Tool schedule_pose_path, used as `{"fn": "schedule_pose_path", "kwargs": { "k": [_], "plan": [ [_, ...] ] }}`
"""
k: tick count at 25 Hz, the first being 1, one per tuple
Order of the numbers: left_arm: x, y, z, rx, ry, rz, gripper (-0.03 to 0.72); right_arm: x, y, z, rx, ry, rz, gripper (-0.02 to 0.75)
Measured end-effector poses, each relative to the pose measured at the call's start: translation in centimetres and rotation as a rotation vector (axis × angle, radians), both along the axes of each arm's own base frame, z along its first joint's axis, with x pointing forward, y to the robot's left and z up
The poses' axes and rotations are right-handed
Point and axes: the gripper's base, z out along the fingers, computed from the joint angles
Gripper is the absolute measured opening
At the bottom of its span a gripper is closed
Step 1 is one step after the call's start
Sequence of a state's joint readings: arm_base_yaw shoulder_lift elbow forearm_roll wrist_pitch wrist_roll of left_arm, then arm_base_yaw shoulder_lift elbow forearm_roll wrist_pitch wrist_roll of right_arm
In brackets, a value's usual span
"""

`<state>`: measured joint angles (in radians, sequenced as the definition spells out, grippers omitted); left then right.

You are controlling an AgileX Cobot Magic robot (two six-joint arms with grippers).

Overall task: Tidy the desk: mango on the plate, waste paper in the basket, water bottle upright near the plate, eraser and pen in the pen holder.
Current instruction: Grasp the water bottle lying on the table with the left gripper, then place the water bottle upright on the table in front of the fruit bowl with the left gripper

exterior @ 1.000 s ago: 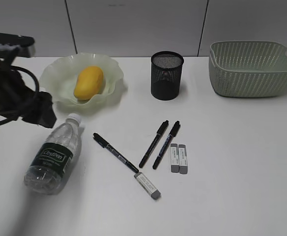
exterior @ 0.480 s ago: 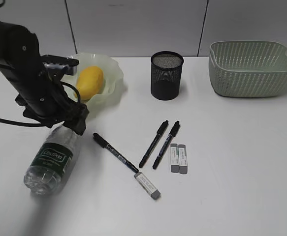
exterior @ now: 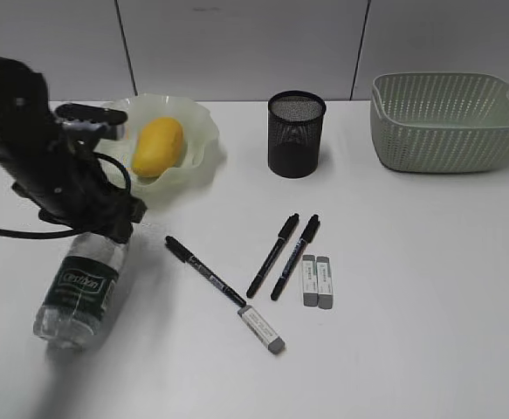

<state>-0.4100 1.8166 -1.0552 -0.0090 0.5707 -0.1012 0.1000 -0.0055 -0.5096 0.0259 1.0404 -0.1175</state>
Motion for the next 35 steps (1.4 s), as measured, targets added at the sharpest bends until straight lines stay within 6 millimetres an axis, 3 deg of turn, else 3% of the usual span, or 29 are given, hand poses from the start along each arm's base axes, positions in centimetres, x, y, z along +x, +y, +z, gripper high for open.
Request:
{"fn": "schedule_pose_path", "kwargs": {
  "k": [3, 6, 8, 10, 17, 21, 30, 35],
  "plan": [
    [-3.6, 1.6, 2.5, -0.082, -0.191, 0.001, 0.358, 0.0, 0.0, 0.0, 0.000, 0.000, 0.000, 0.267],
    [-6.8, 3.0, 4.6, -0.227, -0.531, 0.004, 0.358, 0.0, 0.0, 0.0, 0.000, 0.000, 0.000, 0.265],
    [-7.9, 3.6, 5.5, -0.321, -0.784, -0.003, 0.358, 0.0, 0.0, 0.0, 0.000, 0.000, 0.000, 0.265],
    [-8.2, 4.1, 5.2, -0.333, -0.899, -0.021, 0.356, 0.0, 0.0, 0.0, 0.000, 0.000, 0.000, 0.260],
    [-6.1, 4.6, 0.2, -0.266, -0.901, -0.031, 0.356, 0.0, 0.0, 0.0, 0.000, 0.000, 0.000, 0.254],
    [-5.2, 4.4, -1.5, -0.292, -0.977, -0.025, 0.356, 0.0, 0.0, 0.0, 0.000, 0.000, 0.000, 0.253],
    [-5.5, 4.1, -2.4, -0.325, -1.028, -0.067, 0.356, 0.0, 0.0, 0.0, 0.000, 0.000, -0.001, 0.250],
    [-6.3, 4.0, -2.4, -0.343, -1.040, -0.103, 0.492, 0.0, 0.0, 0.0, -0.003, 0.000, -0.002, 0.249]
  ]
}}
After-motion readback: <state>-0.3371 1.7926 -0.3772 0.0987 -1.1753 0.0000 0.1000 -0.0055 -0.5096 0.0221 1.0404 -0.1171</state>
